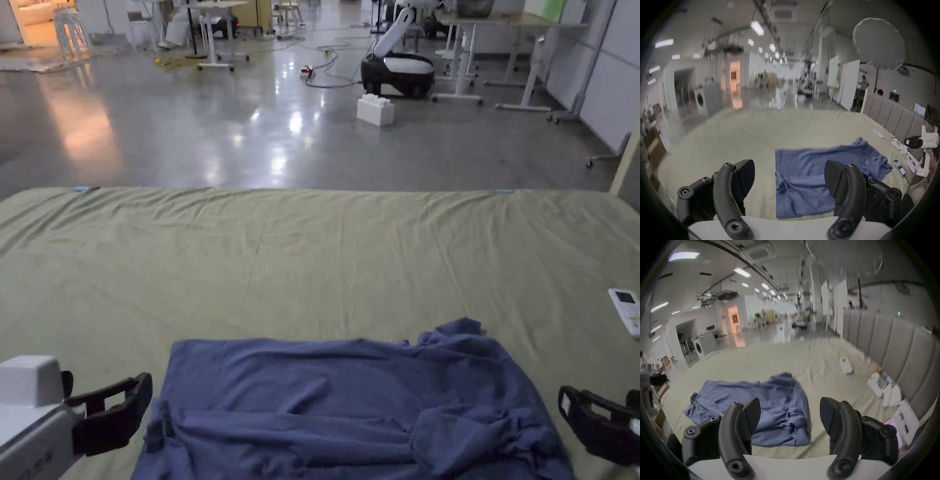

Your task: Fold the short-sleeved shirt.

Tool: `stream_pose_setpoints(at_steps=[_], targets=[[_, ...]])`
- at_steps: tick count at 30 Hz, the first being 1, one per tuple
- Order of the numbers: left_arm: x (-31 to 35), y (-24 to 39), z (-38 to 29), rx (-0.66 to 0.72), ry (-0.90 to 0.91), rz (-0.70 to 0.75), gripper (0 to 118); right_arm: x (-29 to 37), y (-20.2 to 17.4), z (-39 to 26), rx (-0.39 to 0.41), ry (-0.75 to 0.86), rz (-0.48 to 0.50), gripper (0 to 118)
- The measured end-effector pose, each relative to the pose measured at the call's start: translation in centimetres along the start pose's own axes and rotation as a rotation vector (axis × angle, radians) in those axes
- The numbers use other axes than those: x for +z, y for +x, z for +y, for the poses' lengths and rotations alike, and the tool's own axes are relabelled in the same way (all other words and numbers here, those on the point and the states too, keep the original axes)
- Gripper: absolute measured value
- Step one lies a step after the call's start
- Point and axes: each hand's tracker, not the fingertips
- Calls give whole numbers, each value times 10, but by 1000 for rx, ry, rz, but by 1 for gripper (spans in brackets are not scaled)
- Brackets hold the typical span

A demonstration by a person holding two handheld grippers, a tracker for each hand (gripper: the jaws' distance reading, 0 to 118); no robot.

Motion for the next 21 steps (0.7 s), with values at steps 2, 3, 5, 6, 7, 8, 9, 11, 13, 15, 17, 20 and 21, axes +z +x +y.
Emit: stream_pose_setpoints(at_steps=[2,3,5,6,7,8,9,11,13,15,17,20,21], targets=[[49,54,-6,-26,100,27,87,33,-14,-3,26,80,-19,79],[72,0,0,-10,178,48,87,53,-23,-5,26,115,-22,79],[115,20,-4,-11,285,42,84,88,-39,-10,12,170,13,78],[132,39,-6,-12,301,46,82,100,-50,-12,14,173,18,76],[146,9,2,-13,320,58,77,113,-58,-15,6,183,20,71],[162,17,1,-32,342,67,66,125,-65,-17,10,201,29,59],[174,26,-1,-44,365,58,54,133,-71,-19,17,206,29,43],[194,18,-1,-68,426,16,13,152,-86,-21,33,252,-10,8],[205,26,-2,-53,387,-24,1,159,-91,-28,-24,214,32,6],[207,18,-3,-22,343,-12,0,166,-96,-28,6,236,43,1],[209,22,-7,-18,314,-46,0,166,-101,-31,8,221,51,1],[204,18,-9,-37,290,-54,0,166,-103,-29,22,214,64,0],[204,21,-9,-56,294,-32,0,166,-105,-28,34,228,57,0]])
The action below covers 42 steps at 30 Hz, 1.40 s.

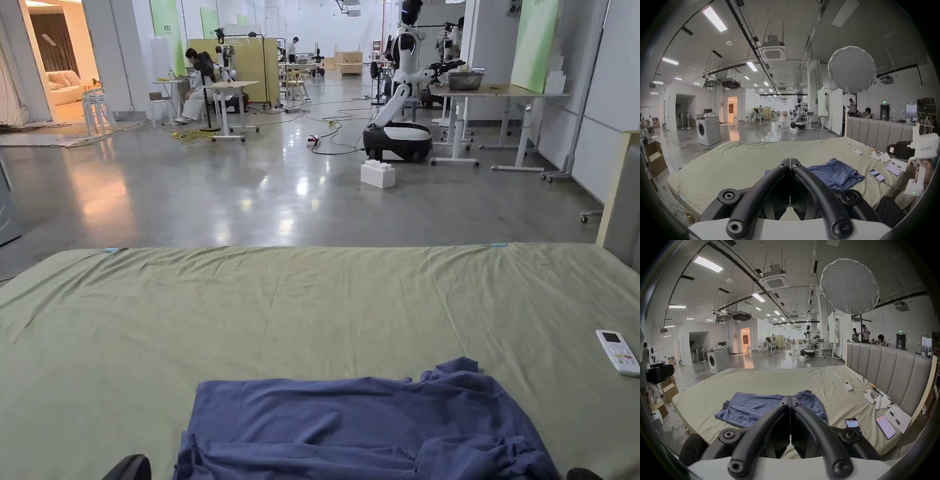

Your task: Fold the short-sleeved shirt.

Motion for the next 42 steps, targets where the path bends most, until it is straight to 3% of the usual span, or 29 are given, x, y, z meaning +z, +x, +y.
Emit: stream_pose_setpoints(at_steps=[7,15,16,19,20,24,28,30,33,34,36,38,42], targets=[[-11,-9,-2,-6,-32,-9,0,0,4,2,-29,4,8,0],[-51,-38,-19,100,-161,28,0,-5,4,-7,-21,-30,23,0],[-60,-44,-25,123,-188,20,4,-6,6,-10,-27,-41,24,0],[-102,-65,-54,309,-332,-20,61,-14,10,-23,-63,-103,45,0],[-118,-72,-67,374,-401,-32,68,-15,11,-27,-65,-114,41,0],[-178,-89,-119,477,-541,-5,68,-16,17,-42,-64,-162,22,0],[-243,-97,-169,445,-703,83,68,-13,30,-57,-82,-204,4,0],[-266,-102,-188,446,-779,115,68,-12,39,-64,-68,-233,-49,0],[-289,-101,-208,426,-867,164,63,-13,55,-71,-114,-273,-89,0],[-291,-99,-212,438,-888,180,55,-14,59,-73,-141,-287,-109,0],[-290,-87,-210,319,-865,214,37,-15,67,-77,-177,-299,-124,0],[-288,-74,-204,223,-856,168,12,-19,74,-84,-205,-306,-136,0],[-298,-58,-214,101,-899,135,10,-50,82,-86,-230,-351,-119,1]])
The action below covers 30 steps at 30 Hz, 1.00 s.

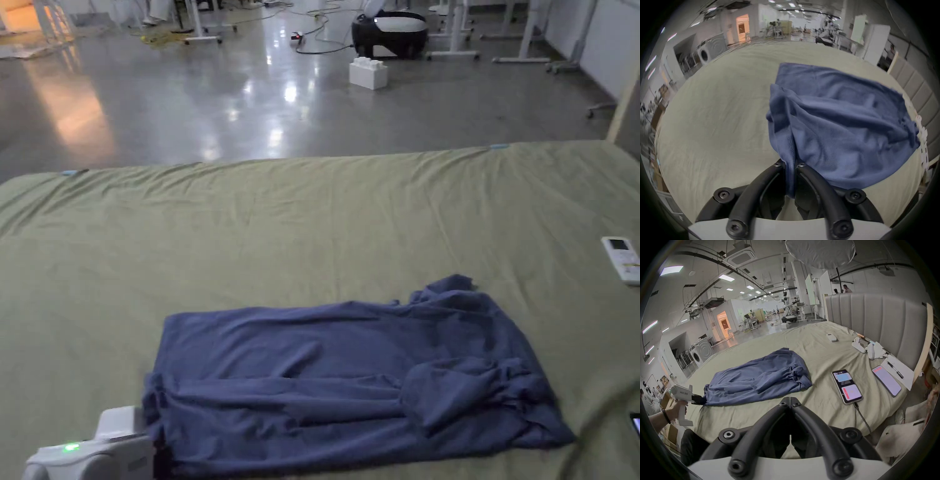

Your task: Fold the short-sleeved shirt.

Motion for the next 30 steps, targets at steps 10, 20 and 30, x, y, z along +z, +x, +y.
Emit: stream_pose_setpoints(at_steps=[10,20,30], targets=[[-1,-11,7,1,-74,-74,10,-191,19,32,91,-179,-58,74],[6,-5,4,-43,-58,-76,8,-243,9,14,219,-299,-115,8],[86,-43,34,-57,69,-172,7,-159,8,61,214,-205,-125,8]])
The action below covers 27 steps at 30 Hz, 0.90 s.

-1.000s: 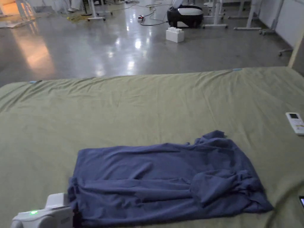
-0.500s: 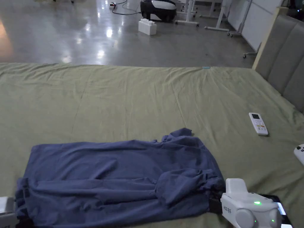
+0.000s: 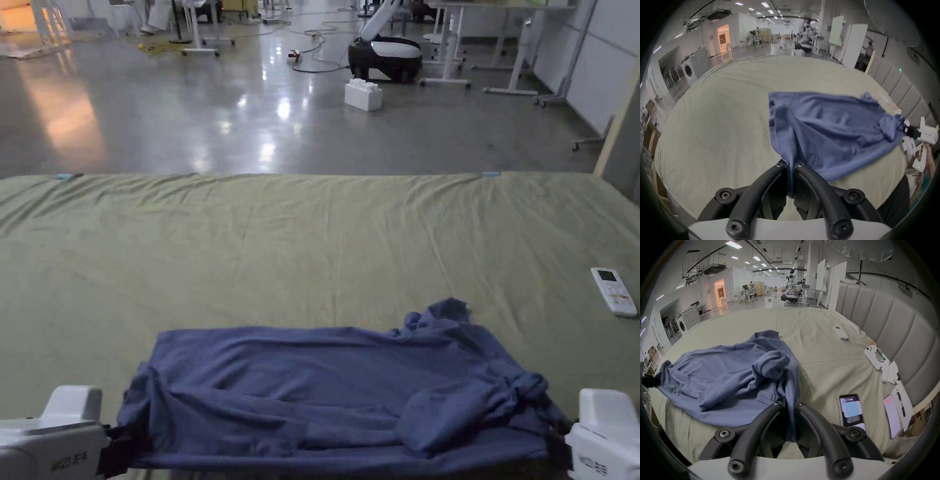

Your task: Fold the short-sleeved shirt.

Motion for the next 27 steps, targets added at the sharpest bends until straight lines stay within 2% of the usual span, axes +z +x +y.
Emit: stream_pose_setpoints(at_steps=[1,6,11,13,14,15,16,17,18,21,22,25,27], targets=[[11,-3,-5,7,37,-4,7,10,0,1,11,-3,-4,8],[53,-19,-51,39,13,-43,7,67,15,-33,-55,5,37,8],[65,-20,-124,6,-59,-47,7,100,1,-96,-5,-82,16,8],[60,-23,-140,48,-64,-43,7,98,-3,-111,2,-104,23,8],[58,-22,-145,67,-61,-59,13,94,-6,-118,11,-118,10,8],[54,-24,-149,83,-55,-58,31,90,-8,-121,30,-137,2,12],[51,-26,-152,83,-38,-50,55,86,-10,-125,40,-142,-4,28],[48,-28,-153,86,-23,-45,81,79,-10,-128,60,-147,-8,65],[47,-29,-154,76,-15,-35,92,76,-11,-129,92,-177,-20,82],[65,-25,-154,-2,23,-23,92,84,-9,-133,105,-164,-28,82],[79,-20,-151,-15,65,-9,92,91,-8,-132,87,-124,-28,79],[124,-2,-139,-59,230,28,92,125,-4,-118,-38,30,24,79],[159,14,-130,-86,378,38,92,151,-12,-107,-50,146,54,80]])
